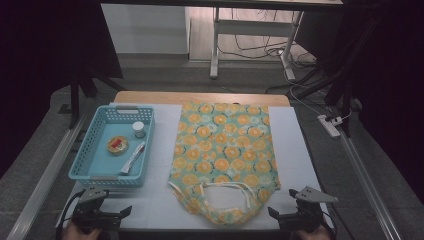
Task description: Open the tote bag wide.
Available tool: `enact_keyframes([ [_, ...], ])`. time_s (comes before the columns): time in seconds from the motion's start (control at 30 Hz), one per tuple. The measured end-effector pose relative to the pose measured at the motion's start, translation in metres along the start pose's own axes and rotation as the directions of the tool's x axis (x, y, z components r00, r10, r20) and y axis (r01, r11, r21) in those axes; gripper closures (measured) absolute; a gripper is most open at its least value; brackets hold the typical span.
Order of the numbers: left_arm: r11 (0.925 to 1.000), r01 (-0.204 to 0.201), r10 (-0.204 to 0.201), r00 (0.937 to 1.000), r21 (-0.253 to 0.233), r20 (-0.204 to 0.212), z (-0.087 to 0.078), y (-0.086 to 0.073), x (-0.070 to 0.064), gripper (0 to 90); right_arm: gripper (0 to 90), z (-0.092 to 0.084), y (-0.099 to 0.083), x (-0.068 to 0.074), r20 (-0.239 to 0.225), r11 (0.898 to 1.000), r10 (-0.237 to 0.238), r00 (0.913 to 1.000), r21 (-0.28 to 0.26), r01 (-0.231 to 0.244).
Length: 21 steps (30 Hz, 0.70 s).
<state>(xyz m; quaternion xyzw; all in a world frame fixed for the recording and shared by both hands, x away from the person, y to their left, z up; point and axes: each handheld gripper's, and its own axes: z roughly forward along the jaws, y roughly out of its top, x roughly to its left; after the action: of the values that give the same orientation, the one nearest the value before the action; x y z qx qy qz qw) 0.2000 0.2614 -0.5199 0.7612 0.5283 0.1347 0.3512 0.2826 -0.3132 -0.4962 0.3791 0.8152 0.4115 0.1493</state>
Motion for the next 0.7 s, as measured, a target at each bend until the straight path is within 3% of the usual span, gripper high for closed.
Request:
enact_keyframes([
  [0.2,0.9993,0.024,-0.024,0.9994,-0.028,0.025,0.003,0.003,0.004,0.0,0.0,0.001,0.001,-0.002,0.008,1.000,0.018,0.9998,0.008,-0.018],
  [0.37,0.9994,0.014,-0.013,0.9998,-0.031,0.012,0.006,0.006,0.004,0.0,0.0,0.002,0.002,-0.004,0.026,1.000,0.017,0.9995,0.003,-0.017],
  [0.57,1.0000,0.005,-0.005,0.9995,0.005,0.032,0.012,0.009,0.006,0.0,0.0,0.005,0.002,-0.007,0.019,0.999,0.026,0.9995,0.023,-0.027],
  [0.7,0.9999,-0.016,0.016,0.9996,-0.002,0.024,0.011,0.008,0.004,0.0,0.0,0.006,0.003,-0.006,0.008,0.999,0.019,0.9998,0.033,-0.020],
])
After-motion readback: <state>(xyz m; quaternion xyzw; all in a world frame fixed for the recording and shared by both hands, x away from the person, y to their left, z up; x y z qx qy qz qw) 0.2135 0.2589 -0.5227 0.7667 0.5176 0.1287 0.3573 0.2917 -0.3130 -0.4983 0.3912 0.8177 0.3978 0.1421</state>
